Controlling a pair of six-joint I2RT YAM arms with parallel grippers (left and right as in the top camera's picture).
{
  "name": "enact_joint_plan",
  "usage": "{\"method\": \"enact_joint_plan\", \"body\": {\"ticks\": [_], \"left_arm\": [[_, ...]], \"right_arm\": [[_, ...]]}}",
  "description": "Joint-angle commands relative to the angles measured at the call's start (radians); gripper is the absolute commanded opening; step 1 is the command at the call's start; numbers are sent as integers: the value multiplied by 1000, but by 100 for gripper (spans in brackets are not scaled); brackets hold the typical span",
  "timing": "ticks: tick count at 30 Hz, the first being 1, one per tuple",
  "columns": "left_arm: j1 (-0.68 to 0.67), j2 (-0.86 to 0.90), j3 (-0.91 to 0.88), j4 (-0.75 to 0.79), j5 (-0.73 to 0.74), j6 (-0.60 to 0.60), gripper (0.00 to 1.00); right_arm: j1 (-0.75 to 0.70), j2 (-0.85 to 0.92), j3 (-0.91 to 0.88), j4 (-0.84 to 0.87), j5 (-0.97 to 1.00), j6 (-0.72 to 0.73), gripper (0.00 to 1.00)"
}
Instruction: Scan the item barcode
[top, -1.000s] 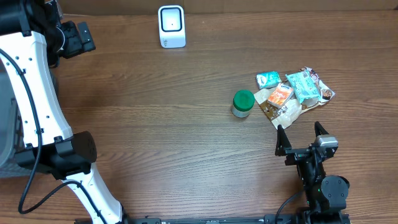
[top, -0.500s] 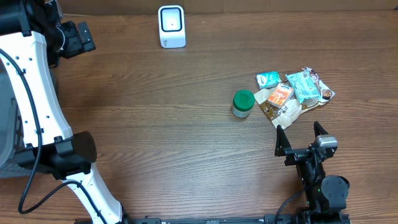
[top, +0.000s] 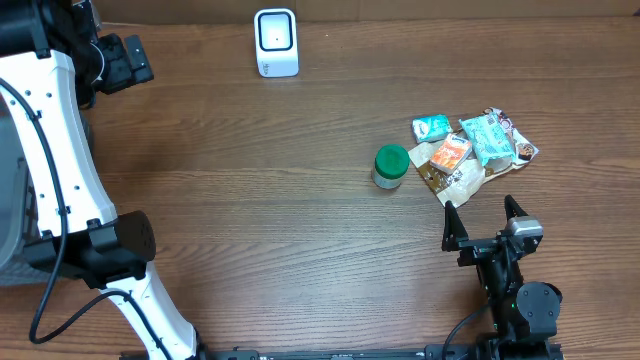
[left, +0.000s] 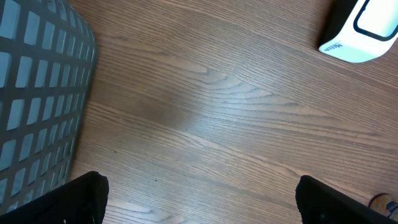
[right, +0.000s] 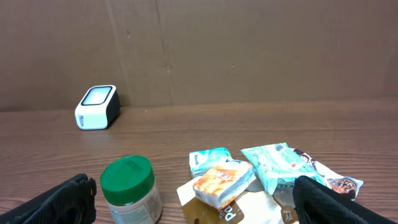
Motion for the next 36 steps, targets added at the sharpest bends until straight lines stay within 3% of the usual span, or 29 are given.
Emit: {"method": "enact_joint_plan", "body": {"ticks": [1,6,13,16,23,27,32,36], "left_arm": [[-4,-10,12,-2,-6,16,99],[-16,-100,-92,5,-6,16,100],[-20,-450,-540,104,-93,18,99],[-20,-644,-777,325,-97,21,100],[-23,-1135,-1530,1163,44,110,100],[-31,-1355,-1882,1466,57,112,100],[-74,-1606,-2214,1685,49,199,99],[-92,-1767,-2364,1719,46,257,100]], "right_arm": [[-1,-12,-10,5,-7,4,100],[-1,-12,-10,5,-7,4,100],[-1,-12,-10,5,-7,4,100],[-1,-12,-10,5,-7,4,100],[-1,-12,-10,5,-7,4,100],[-1,-12,-10,5,-7,4,100],[-1,-12,-10,5,-6,4,100],[-1,-12,-10,5,-7,4,100]]}}
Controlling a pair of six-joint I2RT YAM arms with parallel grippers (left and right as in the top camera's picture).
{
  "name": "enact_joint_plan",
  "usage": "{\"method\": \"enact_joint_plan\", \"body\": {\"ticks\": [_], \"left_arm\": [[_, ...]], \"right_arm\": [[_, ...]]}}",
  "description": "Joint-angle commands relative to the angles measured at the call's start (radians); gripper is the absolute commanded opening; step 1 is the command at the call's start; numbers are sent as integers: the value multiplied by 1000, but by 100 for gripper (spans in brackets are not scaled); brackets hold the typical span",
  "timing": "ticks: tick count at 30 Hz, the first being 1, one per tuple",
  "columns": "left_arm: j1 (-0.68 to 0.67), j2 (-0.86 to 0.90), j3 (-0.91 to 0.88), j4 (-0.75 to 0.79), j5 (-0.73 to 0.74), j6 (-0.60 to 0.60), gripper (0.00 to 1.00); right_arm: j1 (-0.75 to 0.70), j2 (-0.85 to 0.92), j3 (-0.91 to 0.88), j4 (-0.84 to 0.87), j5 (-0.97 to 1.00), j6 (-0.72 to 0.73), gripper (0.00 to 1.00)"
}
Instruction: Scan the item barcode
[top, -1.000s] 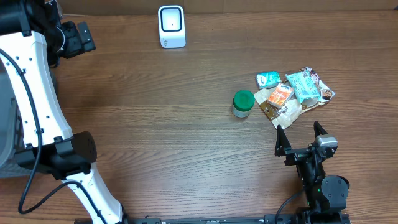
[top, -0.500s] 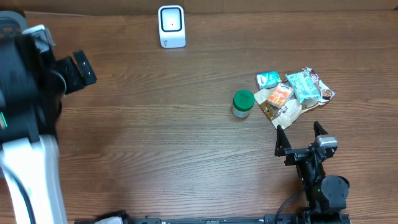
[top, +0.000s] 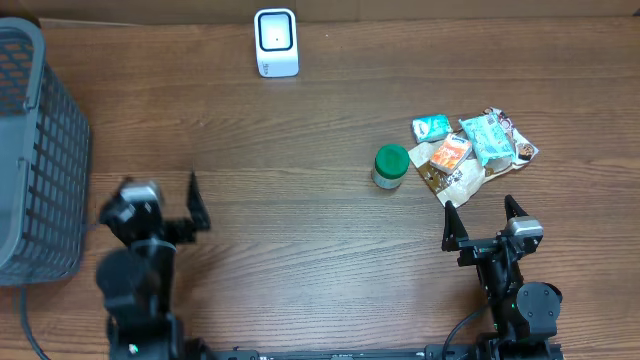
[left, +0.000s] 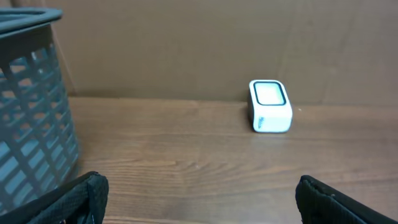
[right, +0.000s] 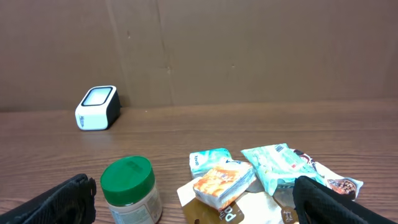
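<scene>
A white scanner stands at the back of the table, also seen in the left wrist view and the right wrist view. A green-lidded jar stands beside a pile of snack packets at the right. My right gripper is open just in front of that pile, with the jar, an orange packet and a mint packet ahead of it. My left gripper is open at the front left, facing the scanner, nothing between its fingers.
A grey mesh basket stands at the left edge, close to my left gripper, and shows as a wall in the left wrist view. A brown cardboard wall closes off the back of the table.
My left arm was raised over the far left rear with its camera looking down at the table. It now sits low at the front left, level and facing the scanner. The right arm is unchanged.
</scene>
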Motion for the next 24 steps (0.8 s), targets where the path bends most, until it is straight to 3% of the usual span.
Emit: {"method": "enact_joint_plan", "body": {"ticks": [1,10,24], "left_arm": [[-15,-136,-108,18,7,96,100],[-15,-353,-273,-27,8,173,100],[-35,-445,-306,-84,7,161,100]], "right_arm": [[-1,-10,-10,4,-6,4,100],[-1,-10,-10,4,-6,4,100],[-1,-10,-10,4,-6,4,100]]}}
